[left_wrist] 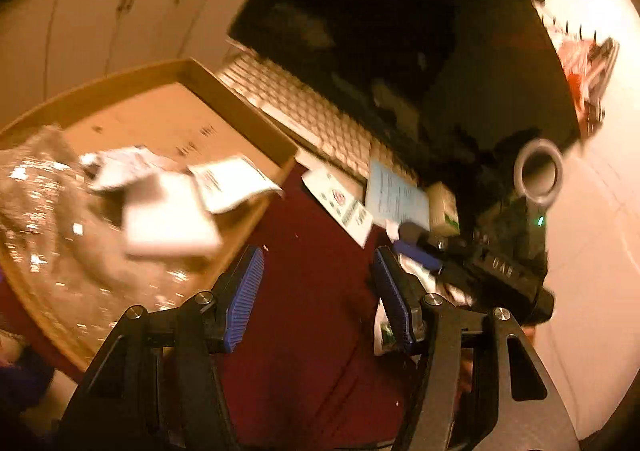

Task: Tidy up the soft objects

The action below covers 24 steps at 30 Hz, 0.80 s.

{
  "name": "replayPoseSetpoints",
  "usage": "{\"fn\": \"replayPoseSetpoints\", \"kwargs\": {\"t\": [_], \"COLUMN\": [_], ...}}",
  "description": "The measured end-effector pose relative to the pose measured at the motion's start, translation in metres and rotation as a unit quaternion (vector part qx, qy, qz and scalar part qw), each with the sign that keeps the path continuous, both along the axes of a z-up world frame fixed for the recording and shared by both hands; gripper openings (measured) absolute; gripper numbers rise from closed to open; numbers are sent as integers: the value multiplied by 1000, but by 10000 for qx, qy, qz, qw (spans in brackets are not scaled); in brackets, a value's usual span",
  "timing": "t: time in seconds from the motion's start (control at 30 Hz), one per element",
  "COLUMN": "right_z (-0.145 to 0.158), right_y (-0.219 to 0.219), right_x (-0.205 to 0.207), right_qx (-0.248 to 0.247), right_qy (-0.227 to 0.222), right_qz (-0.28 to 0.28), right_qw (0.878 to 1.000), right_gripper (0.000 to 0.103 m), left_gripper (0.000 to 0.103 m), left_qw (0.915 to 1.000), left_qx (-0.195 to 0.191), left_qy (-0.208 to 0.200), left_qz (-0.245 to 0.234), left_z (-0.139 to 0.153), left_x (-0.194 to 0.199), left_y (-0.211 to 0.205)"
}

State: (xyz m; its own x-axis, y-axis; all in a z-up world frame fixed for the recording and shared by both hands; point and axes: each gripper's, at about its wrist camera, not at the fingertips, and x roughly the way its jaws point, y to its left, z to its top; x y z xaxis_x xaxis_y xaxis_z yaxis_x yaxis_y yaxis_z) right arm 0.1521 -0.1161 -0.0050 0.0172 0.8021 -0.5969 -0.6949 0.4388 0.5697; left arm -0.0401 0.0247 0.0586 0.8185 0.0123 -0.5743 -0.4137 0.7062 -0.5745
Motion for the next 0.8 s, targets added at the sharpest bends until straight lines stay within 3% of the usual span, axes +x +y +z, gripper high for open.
{"fn": "replayPoseSetpoints", "kwargs": {"t": [0.13,0.3,0.53,0.8], "right_z": [3,6,-1,-40], "right_y": [2,19,60,83], "right_x": [11,35,82,111], "right_qx": [-259,-744,-1283,-1595], "right_qy": [-71,-317,-85,322], "right_qz": [-16,-52,-161,-187], "right_qw": [9996,9967,9916,9865], "right_gripper": [58,58,58,55], "left_gripper": [57,57,57,57], "left_qw": [9994,9993,9977,9927], "left_qx": [-291,-157,-161,-874], "left_qy": [141,214,426,715], "left_qz": [-94,-260,-509,-428], "left_z": [-9,-9,-10,-41], "left_x": [14,32,73,146], "left_y": [-7,-19,-21,10]}}
